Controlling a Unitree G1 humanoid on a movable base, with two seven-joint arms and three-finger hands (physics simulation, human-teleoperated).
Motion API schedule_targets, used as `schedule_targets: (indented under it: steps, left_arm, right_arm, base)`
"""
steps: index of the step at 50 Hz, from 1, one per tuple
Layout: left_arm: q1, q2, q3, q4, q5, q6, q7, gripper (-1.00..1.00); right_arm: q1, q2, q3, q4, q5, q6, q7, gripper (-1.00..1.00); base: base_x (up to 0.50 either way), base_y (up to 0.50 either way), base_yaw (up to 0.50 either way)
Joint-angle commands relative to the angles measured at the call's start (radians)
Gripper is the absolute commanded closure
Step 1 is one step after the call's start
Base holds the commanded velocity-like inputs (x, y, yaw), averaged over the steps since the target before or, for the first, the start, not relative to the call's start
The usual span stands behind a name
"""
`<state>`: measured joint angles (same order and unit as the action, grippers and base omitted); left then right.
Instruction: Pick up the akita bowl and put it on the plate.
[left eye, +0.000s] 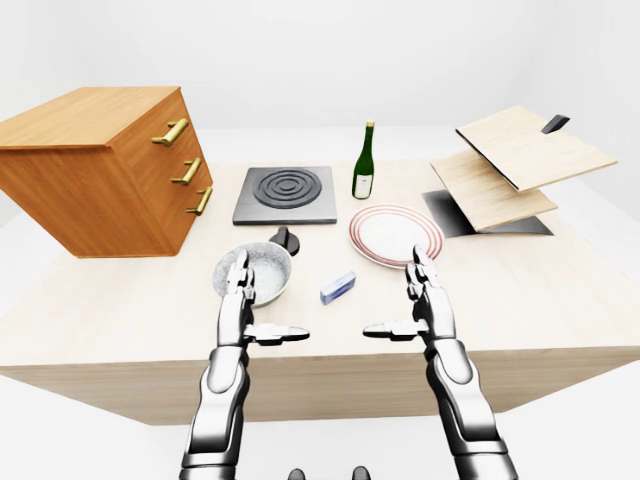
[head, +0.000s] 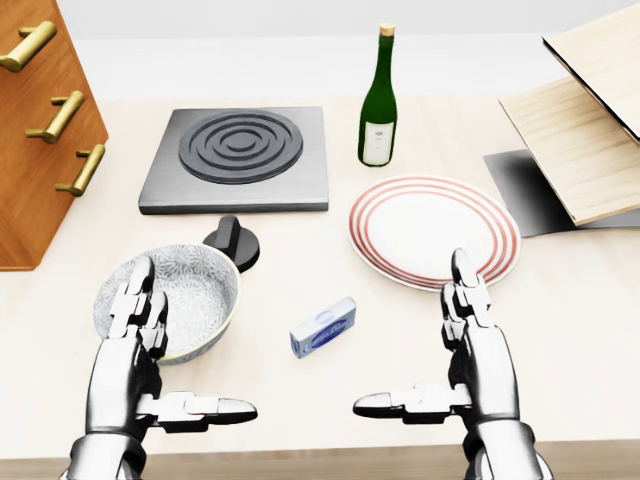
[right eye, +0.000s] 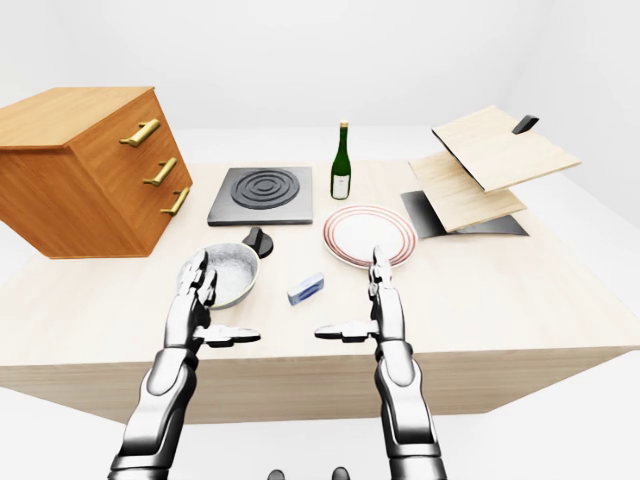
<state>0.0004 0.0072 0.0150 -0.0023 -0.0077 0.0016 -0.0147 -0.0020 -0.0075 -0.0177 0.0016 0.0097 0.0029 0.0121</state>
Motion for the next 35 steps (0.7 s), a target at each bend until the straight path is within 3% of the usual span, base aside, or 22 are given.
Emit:
schedule_targets:
  steps: [1, 7, 10, 11, 12, 13, 14, 16, 17, 20, 25, 29, 35]
  left_arm:
    - [0.001, 0.012, 0.025, -0.004, -0.013, 0.002, -0.023, -1.0]
    - [-0.001, 0.012, 0.025, -0.001, -0.007, -0.006, -0.019, -1.0]
    - [0.004, 0.013, 0.024, -0.014, -0.003, -0.001, -0.017, -1.0]
    - [0.013, 0.014, 0.024, -0.054, 0.006, 0.014, -0.009, -1.0]
    - [0.042, 0.019, 0.029, -0.203, 0.019, 0.071, 0.002, -1.0]
    - [0.063, 0.015, 0.046, -0.372, 0.0, 0.086, 0.007, -1.0]
    - [0.06, 0.023, 0.124, -0.789, -0.152, 0.086, 0.019, -1.0]
    - [0.025, 0.026, 0.232, -1.0, -0.275, 0.086, 0.06, -1.0]
    - [0.033, 0.043, 0.251, -1.033, -0.298, 0.086, 0.074, -1.0]
    - [0.064, 0.018, 0.233, -1.038, -0.245, 0.086, 0.077, -1.0]
    - [0.014, 0.025, 0.257, -1.008, -0.284, 0.086, 0.111, -1.0]
    - [0.035, 0.026, 0.232, -1.005, -0.266, 0.086, 0.104, -1.0]
    - [0.019, 0.029, 0.245, -1.006, -0.281, 0.086, 0.113, -1.0]
  right_arm:
    - [-0.003, -0.013, -0.03, -0.007, 0.016, 0.013, 0.014, -1.0]
    - [-0.004, -0.014, -0.027, -0.009, 0.015, 0.016, 0.018, -1.0]
    - [0.002, -0.016, -0.025, -0.053, 0.007, 0.043, 0.015, -1.0]
    - [0.01, -0.016, -0.024, -0.103, 0.006, 0.073, 0.015, -1.0]
    - [0.026, -0.015, -0.024, -0.254, 0.021, 0.084, 0.019, -1.0]
    - [0.015, -0.023, -0.022, -0.516, 0.034, 0.084, 0.021, -1.0]
    - [-0.018, -0.03, -0.024, -0.701, 0.04, 0.084, 0.017, -1.0]
    - [-0.072, -0.027, -0.03, -0.878, 0.047, 0.084, -0.002, -1.0]
    - [-0.087, -0.032, -0.018, -0.943, 0.034, 0.084, -0.011, -1.0]
    - [-0.078, -0.023, 0.001, -0.99, 0.026, 0.084, -0.007, -1.0]
    - [-0.176, -0.064, -0.077, -1.048, 0.091, 0.084, -0.058, -1.0]
    - [-0.158, -0.109, -0.062, -1.049, 0.13, 0.084, -0.111, -1.0]
    - [-0.149, -0.109, -0.035, -1.049, 0.11, 0.084, -0.11, -1.0]
  base:
    - [0.0, 0.0, 0.0]
    - [0.0, 0.0, 0.0]
    - [0.0, 0.0, 0.0]
    - [0.0, 0.0, 0.0]
    - [0.0, 0.0, 0.0]
    - [0.0, 0.0, 0.0]
    - [0.0, 0.0, 0.0]
    - [0.0, 0.0, 0.0]
    - [0.0, 0.0, 0.0]
    - [0.0, 0.0, 0.0]
    - [0.0, 0.0, 0.0]
    - [0.0, 0.0, 0.0]
    - [0.0, 0.0, 0.0]
